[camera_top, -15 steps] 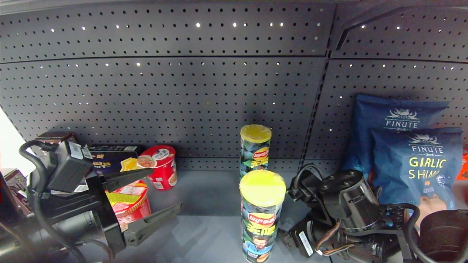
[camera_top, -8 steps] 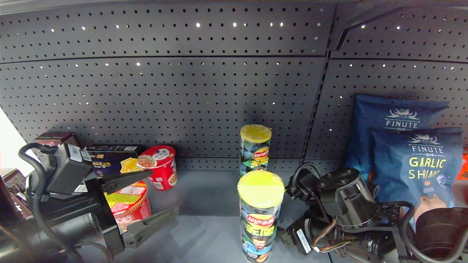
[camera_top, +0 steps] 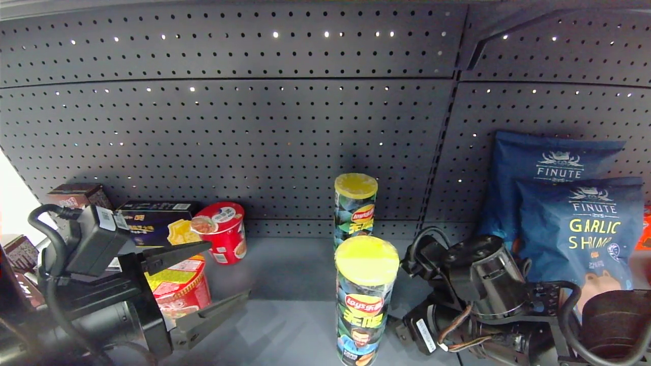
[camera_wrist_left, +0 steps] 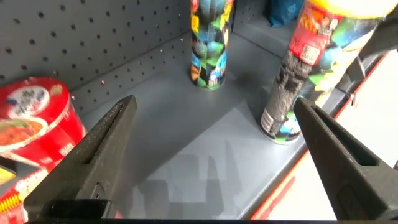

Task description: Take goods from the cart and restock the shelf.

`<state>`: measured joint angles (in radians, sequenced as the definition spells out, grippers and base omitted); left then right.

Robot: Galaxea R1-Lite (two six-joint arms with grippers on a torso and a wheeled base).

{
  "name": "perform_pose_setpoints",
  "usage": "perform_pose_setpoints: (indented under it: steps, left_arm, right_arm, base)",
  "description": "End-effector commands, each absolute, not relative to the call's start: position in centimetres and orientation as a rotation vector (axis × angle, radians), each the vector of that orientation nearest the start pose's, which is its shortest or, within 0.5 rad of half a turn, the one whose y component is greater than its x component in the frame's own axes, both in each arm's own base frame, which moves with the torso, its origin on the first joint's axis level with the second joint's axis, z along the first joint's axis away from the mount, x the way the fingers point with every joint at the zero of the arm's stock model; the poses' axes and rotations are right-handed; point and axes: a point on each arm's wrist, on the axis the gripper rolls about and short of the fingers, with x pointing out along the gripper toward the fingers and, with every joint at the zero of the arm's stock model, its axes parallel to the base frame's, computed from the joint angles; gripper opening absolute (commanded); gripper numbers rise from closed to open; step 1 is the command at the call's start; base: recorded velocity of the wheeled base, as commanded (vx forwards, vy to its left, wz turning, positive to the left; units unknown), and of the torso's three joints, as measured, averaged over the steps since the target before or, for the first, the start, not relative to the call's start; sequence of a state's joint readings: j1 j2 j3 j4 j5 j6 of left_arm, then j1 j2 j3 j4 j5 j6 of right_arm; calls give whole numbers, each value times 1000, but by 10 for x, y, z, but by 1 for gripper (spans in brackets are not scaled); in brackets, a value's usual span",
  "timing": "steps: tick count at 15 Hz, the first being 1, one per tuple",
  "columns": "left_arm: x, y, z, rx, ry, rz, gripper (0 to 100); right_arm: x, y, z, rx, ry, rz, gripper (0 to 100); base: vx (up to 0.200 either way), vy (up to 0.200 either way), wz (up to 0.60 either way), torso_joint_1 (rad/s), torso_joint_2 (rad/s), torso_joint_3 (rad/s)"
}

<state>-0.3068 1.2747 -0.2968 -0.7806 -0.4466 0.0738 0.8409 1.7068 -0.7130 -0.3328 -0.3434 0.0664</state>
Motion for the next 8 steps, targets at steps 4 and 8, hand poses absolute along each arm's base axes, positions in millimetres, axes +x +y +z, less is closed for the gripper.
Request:
perform_pose_setpoints:
  steps: [4,8]
  left_arm:
    - [138,-55,154,55,187,-762,100]
    - [138,-55,157,56,174,-762,100]
  right_arm:
    - [168,162,156,-208,504,413,100]
    - [156,156,161,-197,482,437,100]
  base:
    - [0,0,0,0,0,0]
    - [0,0,0,0,0,0]
